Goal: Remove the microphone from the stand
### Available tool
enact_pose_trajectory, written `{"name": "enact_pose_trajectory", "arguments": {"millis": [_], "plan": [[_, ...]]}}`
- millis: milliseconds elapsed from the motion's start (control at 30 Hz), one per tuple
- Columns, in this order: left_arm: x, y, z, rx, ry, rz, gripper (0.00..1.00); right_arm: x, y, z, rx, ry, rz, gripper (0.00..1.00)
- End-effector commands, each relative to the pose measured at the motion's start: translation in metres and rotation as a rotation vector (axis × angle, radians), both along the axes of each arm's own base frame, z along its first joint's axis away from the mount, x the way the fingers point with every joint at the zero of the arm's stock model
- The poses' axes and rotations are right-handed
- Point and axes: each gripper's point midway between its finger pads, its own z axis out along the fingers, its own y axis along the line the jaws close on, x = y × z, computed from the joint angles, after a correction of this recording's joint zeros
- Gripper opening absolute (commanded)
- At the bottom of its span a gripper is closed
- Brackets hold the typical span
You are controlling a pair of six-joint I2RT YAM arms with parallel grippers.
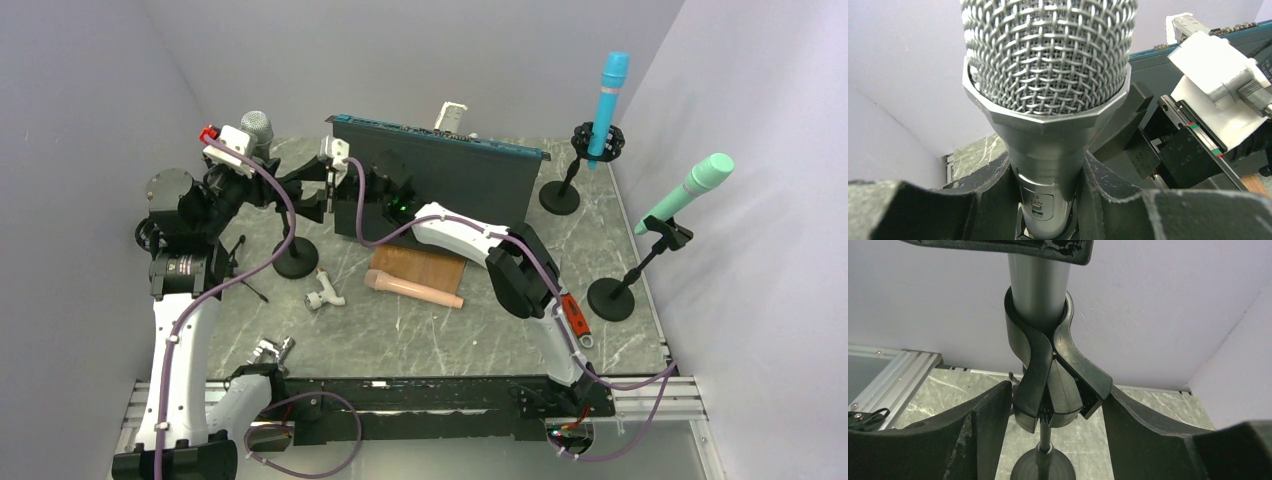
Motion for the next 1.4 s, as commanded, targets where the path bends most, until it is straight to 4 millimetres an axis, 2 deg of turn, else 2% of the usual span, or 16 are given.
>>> {"name": "enact_pose_trajectory", "arguments": {"millis": [0,133,167,233,333,600,867,1100,1167,1233,1300,1367], "plan": [[-0.003,-0.008,-0.008,-0.025,0.052,-0.044,0.00,-0.003,-0.001,0.031,0.073,-0.054,0.024,0.69],[-0.003,-0.007,-0.008,-0.019,0.053,-0.037,0.00,0.000,0.002,0.034,0.074,-0.048,0.021,0.68],[-0.003,-0.006,-0.007,-0.018,0.051,-0.037,0.00,0.000,0.003,0.034,0.071,-0.048,0.024,0.63],[-0.003,-0.007,-0.007,-0.019,0.050,-0.037,0.00,0.000,0.004,0.034,0.064,-0.056,0.034,0.43],[-0.003,-0.007,-0.005,-0.024,0.047,-0.039,0.00,0.002,0.007,0.030,0.033,-0.052,0.038,0.00],[0.000,0.000,0.009,-0.047,0.023,0.008,0.00,0.014,0.008,0.023,0.021,-0.001,-0.014,0.00],[-0.012,0.000,0.078,-0.065,-0.074,0.018,0.00,0.023,0.014,0.013,-0.006,0.027,-0.040,0.00],[-0.051,0.010,0.165,-0.150,-0.292,0.084,0.00,0.030,0.016,-0.001,-0.016,0.049,-0.064,0.00],[-0.064,0.013,0.182,-0.209,-0.320,0.103,0.00,0.035,0.017,-0.004,-0.014,0.066,-0.088,0.00],[-0.075,0.016,0.191,-0.244,-0.340,0.123,0.00,0.042,0.017,-0.005,-0.005,0.088,-0.120,0.00],[-0.084,0.016,0.190,-0.269,-0.343,0.126,0.00,0.044,0.018,-0.007,-0.002,0.099,-0.130,0.00],[-0.092,0.015,0.182,-0.295,-0.336,0.121,0.00,0.047,0.018,-0.005,0.016,0.115,-0.144,0.10]]}}
